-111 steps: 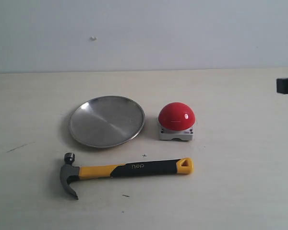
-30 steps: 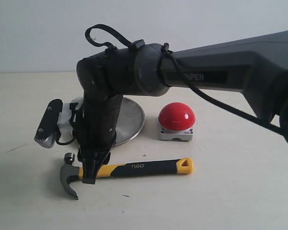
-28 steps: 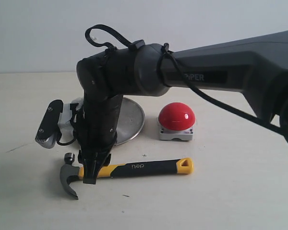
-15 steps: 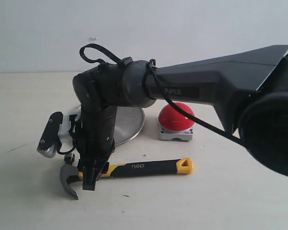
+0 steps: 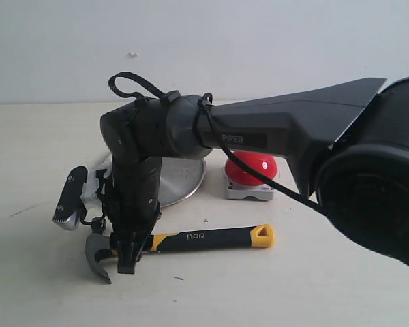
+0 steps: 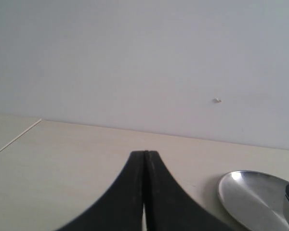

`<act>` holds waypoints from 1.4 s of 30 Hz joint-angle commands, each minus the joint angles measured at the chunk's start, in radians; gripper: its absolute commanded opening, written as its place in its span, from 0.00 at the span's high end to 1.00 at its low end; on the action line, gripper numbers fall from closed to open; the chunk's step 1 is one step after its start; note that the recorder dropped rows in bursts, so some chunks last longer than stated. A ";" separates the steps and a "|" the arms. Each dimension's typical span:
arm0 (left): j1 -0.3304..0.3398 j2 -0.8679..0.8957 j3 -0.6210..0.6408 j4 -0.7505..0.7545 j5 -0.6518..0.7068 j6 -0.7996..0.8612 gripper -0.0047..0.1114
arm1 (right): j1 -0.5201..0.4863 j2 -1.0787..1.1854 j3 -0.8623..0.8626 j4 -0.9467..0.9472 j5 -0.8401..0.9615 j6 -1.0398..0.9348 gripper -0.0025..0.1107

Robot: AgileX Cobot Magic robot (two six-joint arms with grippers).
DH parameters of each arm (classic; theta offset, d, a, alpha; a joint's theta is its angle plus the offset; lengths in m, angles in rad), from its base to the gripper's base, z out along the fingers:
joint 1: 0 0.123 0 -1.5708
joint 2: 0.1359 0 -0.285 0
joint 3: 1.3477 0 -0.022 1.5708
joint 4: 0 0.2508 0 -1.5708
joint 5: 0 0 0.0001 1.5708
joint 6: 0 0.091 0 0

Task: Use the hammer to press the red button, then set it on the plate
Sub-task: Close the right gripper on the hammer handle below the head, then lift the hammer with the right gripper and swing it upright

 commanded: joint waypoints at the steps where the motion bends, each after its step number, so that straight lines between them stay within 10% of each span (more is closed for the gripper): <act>1: 0.001 -0.005 0.003 0.006 0.002 -0.003 0.96 | 0.002 0.012 -0.008 0.002 0.001 -0.009 0.51; 11: 0.001 -0.005 0.003 0.006 0.002 -0.003 0.96 | 0.002 0.017 -0.008 0.002 0.030 -0.008 0.57; 15: 0.001 -0.005 0.003 0.006 0.002 -0.003 0.96 | 0.008 0.046 -0.008 -0.006 0.032 -0.042 0.98; 42: 0.001 -0.005 0.003 0.006 0.002 -0.003 0.96 | -0.016 -0.165 0.020 0.032 -0.092 0.452 0.98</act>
